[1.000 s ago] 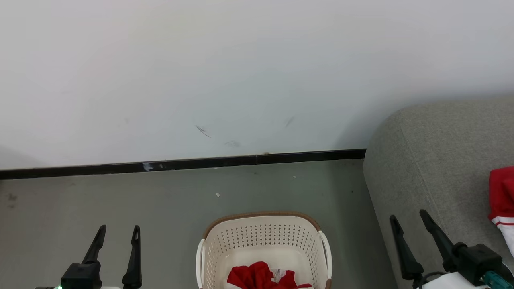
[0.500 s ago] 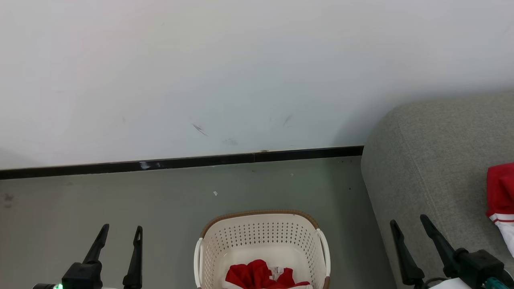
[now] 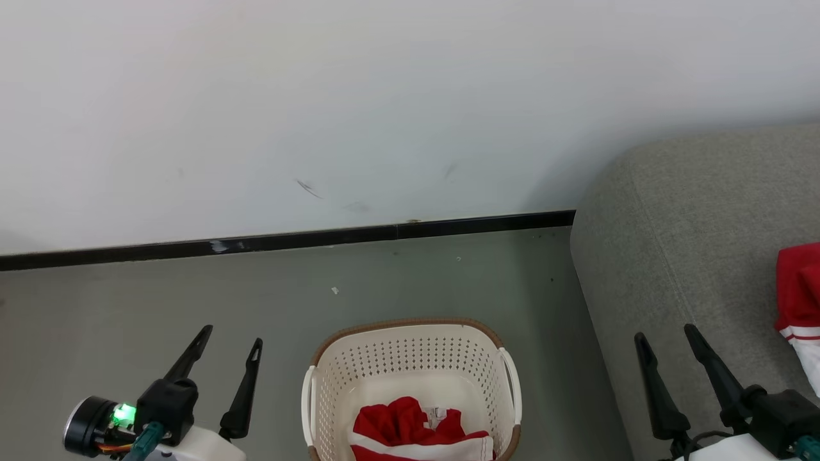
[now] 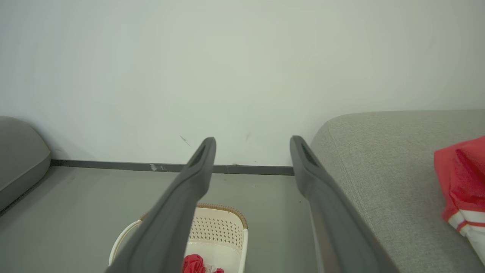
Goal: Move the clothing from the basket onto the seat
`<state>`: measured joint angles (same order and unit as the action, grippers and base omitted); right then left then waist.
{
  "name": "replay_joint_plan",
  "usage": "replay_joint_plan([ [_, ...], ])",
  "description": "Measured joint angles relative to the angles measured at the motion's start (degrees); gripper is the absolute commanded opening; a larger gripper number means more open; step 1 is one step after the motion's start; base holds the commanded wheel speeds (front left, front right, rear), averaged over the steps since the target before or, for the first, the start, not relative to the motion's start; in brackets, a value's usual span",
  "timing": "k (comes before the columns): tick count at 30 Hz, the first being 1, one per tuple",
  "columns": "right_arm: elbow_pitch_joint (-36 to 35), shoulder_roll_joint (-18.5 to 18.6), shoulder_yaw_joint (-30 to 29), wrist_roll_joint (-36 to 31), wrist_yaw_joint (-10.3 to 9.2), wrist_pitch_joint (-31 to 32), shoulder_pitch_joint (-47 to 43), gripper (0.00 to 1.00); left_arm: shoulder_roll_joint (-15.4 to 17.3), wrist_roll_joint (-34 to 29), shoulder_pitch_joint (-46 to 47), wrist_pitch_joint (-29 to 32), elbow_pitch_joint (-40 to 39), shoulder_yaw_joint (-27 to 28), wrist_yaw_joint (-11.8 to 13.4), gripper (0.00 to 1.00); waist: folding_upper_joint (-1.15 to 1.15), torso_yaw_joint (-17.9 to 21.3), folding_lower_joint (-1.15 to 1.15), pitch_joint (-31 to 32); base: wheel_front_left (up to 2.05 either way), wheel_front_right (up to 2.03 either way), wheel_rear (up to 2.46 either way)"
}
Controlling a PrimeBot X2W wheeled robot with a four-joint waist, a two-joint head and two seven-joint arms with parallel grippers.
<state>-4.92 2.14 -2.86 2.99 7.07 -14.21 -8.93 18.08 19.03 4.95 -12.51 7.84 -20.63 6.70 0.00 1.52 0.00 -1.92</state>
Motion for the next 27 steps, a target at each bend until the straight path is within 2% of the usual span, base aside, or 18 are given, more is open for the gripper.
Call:
replay_joint_plan([
  [18,-5.12,-0.05,-3.60,0.04,0.00,-0.01,0.19,1.00,-2.71,-5.93,11.84,6.47,13.14,-12.51,-9.11,1.00,0.00,2.64,0.00,-7.22,0.00,0.00,0.00],
  [27,-8.33,-0.07,-4.41,0.62,0.00,-0.24,3.85,1.00,-3.54,-8.64,17.84,7.98,18.62,-14.47,-10.90,1.00,0.00,4.34,0.00,-12.29,0.00,0.00,0.00],
])
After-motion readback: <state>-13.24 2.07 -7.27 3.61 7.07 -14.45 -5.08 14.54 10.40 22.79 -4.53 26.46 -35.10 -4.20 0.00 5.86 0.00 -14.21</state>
